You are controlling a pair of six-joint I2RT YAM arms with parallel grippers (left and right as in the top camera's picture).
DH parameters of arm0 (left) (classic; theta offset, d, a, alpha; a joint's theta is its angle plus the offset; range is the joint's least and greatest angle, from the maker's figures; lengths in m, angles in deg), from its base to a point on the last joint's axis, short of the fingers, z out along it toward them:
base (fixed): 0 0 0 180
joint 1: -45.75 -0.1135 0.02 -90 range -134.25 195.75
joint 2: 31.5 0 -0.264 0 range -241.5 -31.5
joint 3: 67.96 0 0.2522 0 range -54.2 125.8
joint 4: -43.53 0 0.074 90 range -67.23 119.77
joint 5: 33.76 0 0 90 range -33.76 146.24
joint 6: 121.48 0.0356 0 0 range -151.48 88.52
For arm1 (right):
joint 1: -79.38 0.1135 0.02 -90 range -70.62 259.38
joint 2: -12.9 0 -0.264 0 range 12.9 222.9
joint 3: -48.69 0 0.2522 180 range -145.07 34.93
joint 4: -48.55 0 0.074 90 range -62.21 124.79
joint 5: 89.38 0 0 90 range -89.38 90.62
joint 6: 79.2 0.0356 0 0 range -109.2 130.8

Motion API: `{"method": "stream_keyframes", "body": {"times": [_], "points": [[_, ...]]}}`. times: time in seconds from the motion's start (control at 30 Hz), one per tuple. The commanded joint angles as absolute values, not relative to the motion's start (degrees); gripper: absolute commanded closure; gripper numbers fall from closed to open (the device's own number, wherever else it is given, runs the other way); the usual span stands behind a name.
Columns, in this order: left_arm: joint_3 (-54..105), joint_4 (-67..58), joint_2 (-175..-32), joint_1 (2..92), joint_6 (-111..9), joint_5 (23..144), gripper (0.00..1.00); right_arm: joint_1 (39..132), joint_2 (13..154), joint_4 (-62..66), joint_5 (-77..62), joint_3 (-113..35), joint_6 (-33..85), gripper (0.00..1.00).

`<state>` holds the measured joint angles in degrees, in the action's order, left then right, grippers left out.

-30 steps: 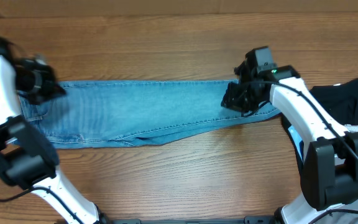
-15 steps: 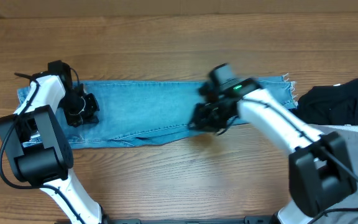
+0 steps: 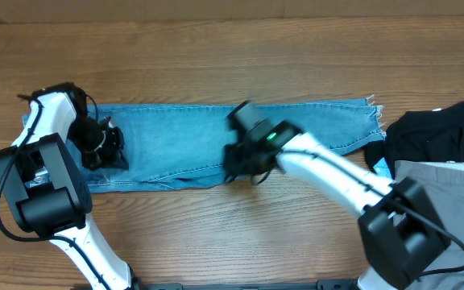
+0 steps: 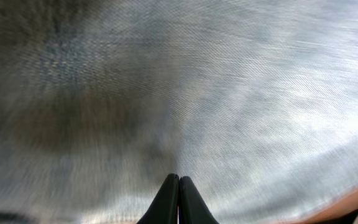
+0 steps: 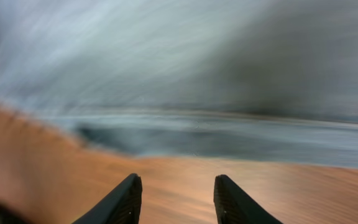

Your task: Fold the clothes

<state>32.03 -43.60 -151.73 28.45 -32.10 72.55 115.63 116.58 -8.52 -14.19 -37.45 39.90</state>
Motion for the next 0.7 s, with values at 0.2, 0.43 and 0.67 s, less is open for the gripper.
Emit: {"method": "stream_keyframes", "body": {"times": [0.2,0.43,0.67], "points": [[40.58,-47.09,-142.20,28.82,-19.64,82.83,0.96,76.84,116.64,-7.82,-23.92,-40.09,28.21,0.39],[38.70,-46.48,-139.07,29.28,-28.52,68.64,0.96,64.03,116.64,-5.48,-22.26,-40.03,26.83,0.42],[20.45,-29.96,-139.07,29.39,-31.34,69.52,0.96,62.74,117.80,0.53,-6.08,-40.03,26.30,0.40]]}}
